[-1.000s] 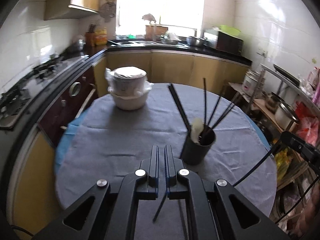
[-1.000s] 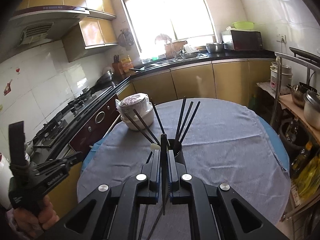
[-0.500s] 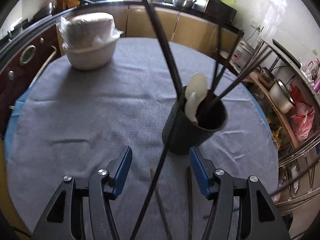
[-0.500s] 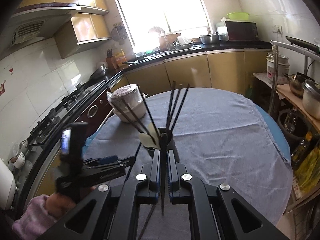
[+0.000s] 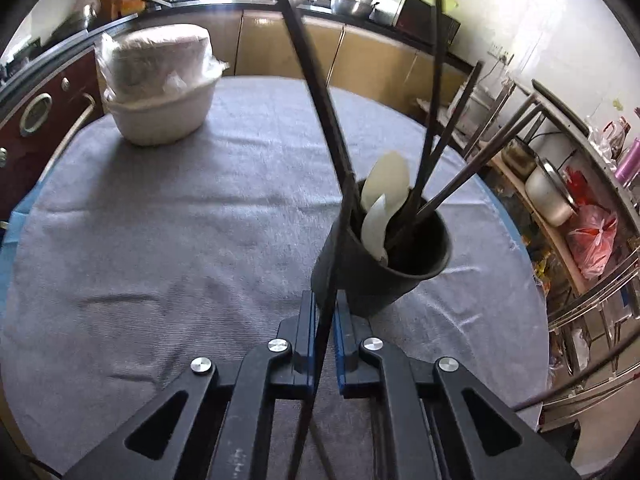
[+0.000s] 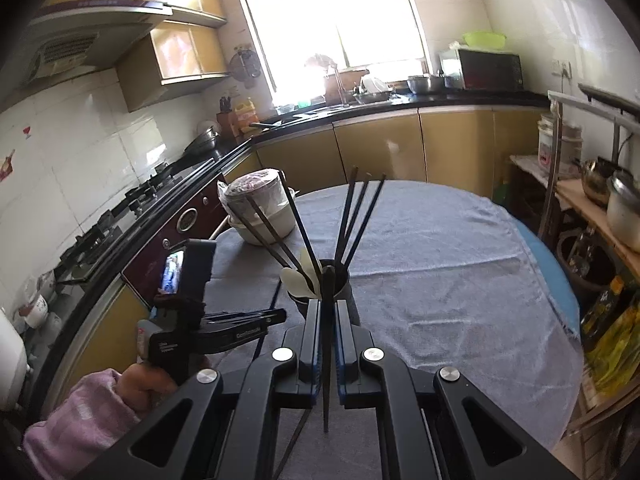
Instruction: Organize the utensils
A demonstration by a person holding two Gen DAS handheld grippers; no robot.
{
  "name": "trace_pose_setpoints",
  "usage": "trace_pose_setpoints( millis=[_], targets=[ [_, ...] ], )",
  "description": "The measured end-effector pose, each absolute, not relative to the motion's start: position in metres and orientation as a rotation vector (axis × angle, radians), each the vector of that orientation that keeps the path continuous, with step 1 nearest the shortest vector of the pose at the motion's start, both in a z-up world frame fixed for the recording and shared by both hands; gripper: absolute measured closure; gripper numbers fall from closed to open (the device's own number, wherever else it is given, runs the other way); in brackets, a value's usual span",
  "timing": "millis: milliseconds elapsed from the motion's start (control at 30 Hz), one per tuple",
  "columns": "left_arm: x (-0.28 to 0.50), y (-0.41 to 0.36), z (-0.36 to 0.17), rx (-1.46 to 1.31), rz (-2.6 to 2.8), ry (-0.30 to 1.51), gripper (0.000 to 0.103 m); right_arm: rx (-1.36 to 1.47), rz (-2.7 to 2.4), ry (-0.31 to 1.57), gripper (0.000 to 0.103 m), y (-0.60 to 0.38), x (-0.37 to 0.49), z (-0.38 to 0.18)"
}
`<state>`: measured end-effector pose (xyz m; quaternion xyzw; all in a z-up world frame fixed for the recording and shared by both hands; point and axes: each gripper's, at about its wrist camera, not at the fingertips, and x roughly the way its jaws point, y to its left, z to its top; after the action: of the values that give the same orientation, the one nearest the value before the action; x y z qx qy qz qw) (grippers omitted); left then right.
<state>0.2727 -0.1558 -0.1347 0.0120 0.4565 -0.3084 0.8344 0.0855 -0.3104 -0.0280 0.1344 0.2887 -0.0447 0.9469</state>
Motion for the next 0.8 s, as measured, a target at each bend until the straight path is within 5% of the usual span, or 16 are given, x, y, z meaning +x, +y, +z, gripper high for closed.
trace_pose_setpoints(
  millis=[800],
  targets=[
    [0.23,-0.138,0.043,-0.076,-0.645,0.515,0.097,0.14,-0.127,0.33,0.097,-0.293,0.101,0.078]
  ],
)
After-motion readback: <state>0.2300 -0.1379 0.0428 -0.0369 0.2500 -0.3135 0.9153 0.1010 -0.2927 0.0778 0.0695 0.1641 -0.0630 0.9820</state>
